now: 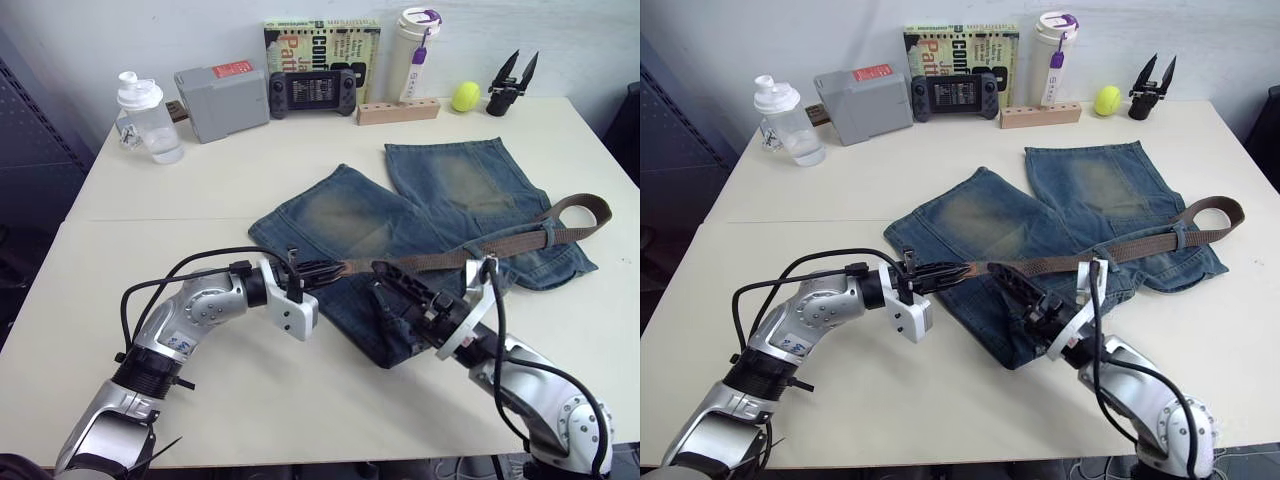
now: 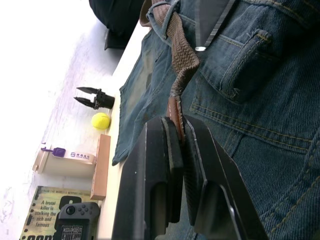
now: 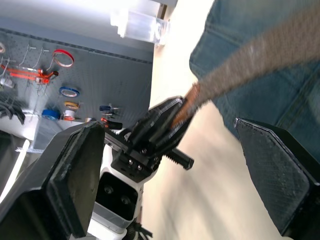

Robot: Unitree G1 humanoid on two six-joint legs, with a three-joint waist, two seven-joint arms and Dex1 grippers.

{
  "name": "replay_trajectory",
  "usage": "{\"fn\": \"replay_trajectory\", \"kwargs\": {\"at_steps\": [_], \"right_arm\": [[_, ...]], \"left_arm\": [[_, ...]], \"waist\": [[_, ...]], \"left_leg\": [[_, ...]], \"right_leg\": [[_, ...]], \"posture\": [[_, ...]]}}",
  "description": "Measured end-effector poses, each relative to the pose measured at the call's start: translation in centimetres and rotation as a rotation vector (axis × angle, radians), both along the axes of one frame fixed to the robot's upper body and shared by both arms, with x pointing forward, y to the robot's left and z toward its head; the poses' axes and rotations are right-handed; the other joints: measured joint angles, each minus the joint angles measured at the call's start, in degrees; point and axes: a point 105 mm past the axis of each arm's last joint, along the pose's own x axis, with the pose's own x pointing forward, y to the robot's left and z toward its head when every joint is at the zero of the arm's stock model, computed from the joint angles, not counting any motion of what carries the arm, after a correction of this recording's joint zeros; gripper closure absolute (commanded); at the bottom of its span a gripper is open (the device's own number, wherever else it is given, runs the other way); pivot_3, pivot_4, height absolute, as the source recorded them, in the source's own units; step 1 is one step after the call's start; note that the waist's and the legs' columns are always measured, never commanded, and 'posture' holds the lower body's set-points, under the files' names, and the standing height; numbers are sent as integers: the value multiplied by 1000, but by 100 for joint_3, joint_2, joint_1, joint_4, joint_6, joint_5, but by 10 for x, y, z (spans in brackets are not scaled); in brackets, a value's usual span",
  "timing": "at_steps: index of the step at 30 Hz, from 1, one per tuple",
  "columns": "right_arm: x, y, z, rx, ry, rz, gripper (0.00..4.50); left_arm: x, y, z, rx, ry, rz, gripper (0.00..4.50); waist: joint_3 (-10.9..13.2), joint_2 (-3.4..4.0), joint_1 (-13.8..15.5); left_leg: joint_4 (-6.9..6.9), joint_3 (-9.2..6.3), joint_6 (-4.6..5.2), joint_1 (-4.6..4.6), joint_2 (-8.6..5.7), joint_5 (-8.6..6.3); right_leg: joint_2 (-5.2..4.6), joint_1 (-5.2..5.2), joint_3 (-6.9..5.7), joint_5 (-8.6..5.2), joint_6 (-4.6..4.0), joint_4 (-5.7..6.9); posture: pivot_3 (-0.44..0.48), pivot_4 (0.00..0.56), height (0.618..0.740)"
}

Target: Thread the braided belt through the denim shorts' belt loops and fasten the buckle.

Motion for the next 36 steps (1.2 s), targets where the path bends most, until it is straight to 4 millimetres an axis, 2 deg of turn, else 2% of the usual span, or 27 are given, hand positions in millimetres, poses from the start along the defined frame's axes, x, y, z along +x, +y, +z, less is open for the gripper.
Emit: {"fn": "replay_trajectory", "kwargs": {"at_steps": [3,6,14,15,17,18,20,21,22,23,25,30,31,32,36], "right_arm": [[3,-1,-8,-6,53,-26,52],[15,-12,-19,1,133,-103,52],[30,-32,-14,32,154,-215,52],[31,-33,-13,37,153,-222,549],[32,-34,-12,41,155,-233,1176],[33,-34,-12,40,156,-234,1755],[34,-34,-11,36,157,-234,2444],[34,-34,-11,33,158,-234,3000],[34,-34,-11,32,160,-234,3376],[34,-33,-11,30,162,-234,3496],[35,-32,-10,24,162,-229,4426],[37,-32,-10,14,172,-238,4426],[37,-33,-10,14,174,-241,4500],[37,-33,-10,14,174,-241,4500],[38,-32,-7,17,163,-241,4500]], "left_arm": [[-1,-1,2,-15,-4,-6,4500],[-7,-4,8,-51,-13,-41,4500],[-14,0,1,-48,24,-53,4500],[-14,0,-1,-45,28,-52,4500],[-15,2,-3,-38,35,-50,4500],[-15,2,-4,-33,38,-49,4500],[-15,2,-4,-32,39,-49,4500],[-15,2,-4,-32,39,-49,4500],[-15,2,-4,-32,39,-48,4500],[-15,2,-4,-32,39,-48,4500],[-14,2,-2,-34,36,-48,4500],[-14,-4,0,-54,41,-53,4500],[-13,-5,-1,-58,44,-53,3637],[-13,-6,-1,-64,50,-54,3385],[-15,-9,-2,-79,97,-66,1619]], "waist": [[0,0,0],[0,0,-2],[0,1,-3],[0,1,-2],[0,1,-3],[0,1,-3],[0,1,-3],[0,1,-4],[0,1,-3],[0,1,-3],[0,1,-4],[0,2,-3],[0,2,-3],[0,1,-3],[0,1,-5]], "left_leg": [[1,0,0,0,0,0],[0,0,0,0,1,0],[0,1,0,-1,2,0],[0,1,0,-1,2,0],[0,1,0,-1,1,0],[0,2,0,-1,1,0],[0,1,0,-1,1,0],[0,1,0,-1,1,0],[0,1,0,-1,1,0],[0,2,0,-1,1,0],[0,2,0,-1,1,0],[0,3,0,-2,1,0],[0,3,0,-2,1,0],[0,3,0,-2,1,0],[0,2,0,-2,2,0]], "right_leg": [[0,0,1,0,0,0],[-1,-1,1,0,0,0],[0,-3,1,0,0,1],[0,-3,1,0,0,1],[0,-3,3,0,0,1],[0,-3,2,0,0,1],[0,-3,3,0,0,1],[0,-3,3,0,0,1],[0,-4,3,0,0,1],[0,-4,3,0,0,1],[0,-4,3,0,0,1],[0,-4,3,0,0,1],[0,-4,3,0,0,1],[0,-4,3,0,0,1],[0,-4,3,0,0,1]], "posture": [[0,150,722],[0,150,722],[0,150,722],[0,150,722],[0,150,722],[0,150,722],[0,150,722],[0,150,722],[0,150,722],[0,150,722],[0,150,722],[0,150,722],[0,150,722],[0,150,722],[0,150,722]]}}
